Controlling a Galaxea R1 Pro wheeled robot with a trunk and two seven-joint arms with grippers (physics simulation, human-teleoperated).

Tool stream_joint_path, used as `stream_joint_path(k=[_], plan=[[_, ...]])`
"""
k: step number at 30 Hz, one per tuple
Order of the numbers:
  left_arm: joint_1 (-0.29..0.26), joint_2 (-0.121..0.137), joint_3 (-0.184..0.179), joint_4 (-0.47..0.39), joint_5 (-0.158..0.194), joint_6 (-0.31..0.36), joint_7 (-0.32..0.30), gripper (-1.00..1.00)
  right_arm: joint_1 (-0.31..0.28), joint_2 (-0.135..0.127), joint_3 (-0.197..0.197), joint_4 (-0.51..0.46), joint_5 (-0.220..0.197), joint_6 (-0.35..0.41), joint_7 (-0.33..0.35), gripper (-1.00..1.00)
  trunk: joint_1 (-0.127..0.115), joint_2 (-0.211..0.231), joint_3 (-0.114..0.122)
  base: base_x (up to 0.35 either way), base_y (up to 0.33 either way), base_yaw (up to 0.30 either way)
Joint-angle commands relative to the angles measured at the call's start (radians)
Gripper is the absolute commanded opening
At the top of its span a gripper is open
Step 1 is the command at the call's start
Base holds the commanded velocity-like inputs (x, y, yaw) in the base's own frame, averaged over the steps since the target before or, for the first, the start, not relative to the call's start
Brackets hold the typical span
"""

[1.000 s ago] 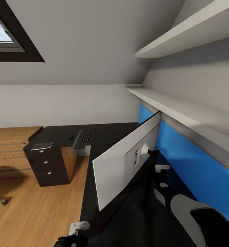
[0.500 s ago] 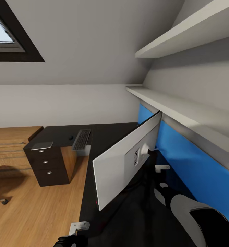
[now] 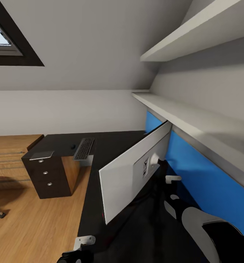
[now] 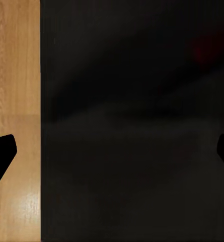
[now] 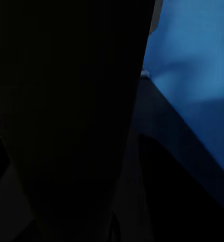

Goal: In the bedroom, organize the workspace by keeping the computer under the desk, ensuring the monitor is on the desk, placing the keyboard on the desk next to the monitor, placing the mouse on the desk next to the keyboard, moving the folder from the swivel chair onto the desk next to the mouse, stacking the notebook on top of the folder with the pen on top of the notebook, and positioning the swivel chair next to the desk.

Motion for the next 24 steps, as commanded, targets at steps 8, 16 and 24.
stream_joint_path(k=[8,16,24], plan=[[-0.001,0.0,-0.001,0.0,0.011,0.002,0.01,1.0,-0.002,0.0,0.013,-0.002,-0.002,-0.003,-0.003,-1.0,0.0,-0.001,-0.001,0.004,-0.008,0.0],[-0.001,0.0,-0.001,0.0,0.011,0.002,0.01,1.0,-0.002,0.0,0.013,-0.002,-0.001,-0.003,-0.003,-1.0,0.0,-0.001,-0.001,0.006,-0.006,0.0],[-0.001,0.0,-0.003,0.0,0.011,0.002,0.009,1.0,-0.002,0.0,0.013,-0.002,-0.002,-0.002,-0.005,-1.0,0.0,-0.001,-0.001,0.078,-0.074,0.0]])
